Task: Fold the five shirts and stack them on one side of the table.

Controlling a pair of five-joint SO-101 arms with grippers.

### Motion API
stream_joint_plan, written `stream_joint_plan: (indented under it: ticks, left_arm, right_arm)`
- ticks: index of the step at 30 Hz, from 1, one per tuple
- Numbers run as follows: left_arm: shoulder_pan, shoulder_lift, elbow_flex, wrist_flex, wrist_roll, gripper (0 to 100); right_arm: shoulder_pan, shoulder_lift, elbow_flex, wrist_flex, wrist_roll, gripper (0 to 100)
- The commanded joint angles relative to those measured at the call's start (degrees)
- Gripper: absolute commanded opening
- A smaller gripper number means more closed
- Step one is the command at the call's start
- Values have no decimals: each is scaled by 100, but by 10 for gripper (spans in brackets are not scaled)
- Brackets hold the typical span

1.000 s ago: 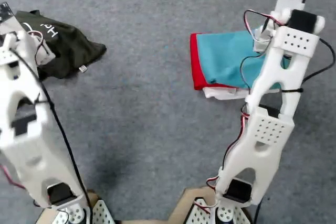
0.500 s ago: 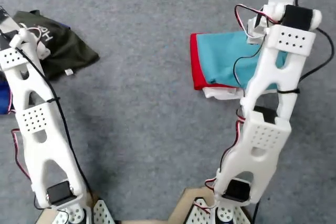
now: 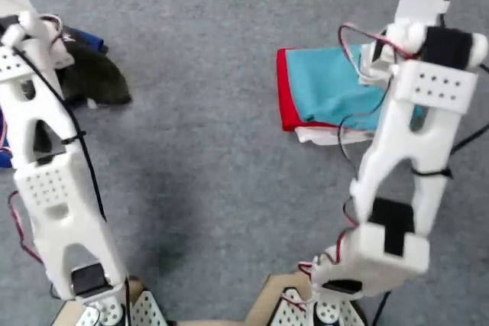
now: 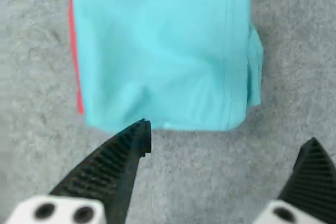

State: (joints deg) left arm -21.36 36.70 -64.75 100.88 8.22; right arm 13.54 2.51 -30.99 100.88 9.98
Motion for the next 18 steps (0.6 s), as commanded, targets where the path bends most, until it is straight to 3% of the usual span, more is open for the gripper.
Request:
stream_joint_plan:
  ticks: [1, 6, 10, 15, 18]
  left_arm:
    - [760, -2866, 2993, 18, -79, 28]
    - [2316, -5952, 6264, -607, -1248, 29]
    - [3099, -7815, 7864, -299, -2470, 29]
    - [3284, -9345, 8848, 9, -3095, 31]
    - [3319, -9846, 9103, 9, -3121, 136]
  right_arm:
    - [-97, -760, 338, 0, 176, 423]
    - [-211, -1077, 637, 18, 185, 423]
    - [-510, -1121, 919, 26, 141, 423]
    - [-1415, -1077, 989, 26, -211, 423]
    - [-2224, -1068, 945, -9, -396, 423]
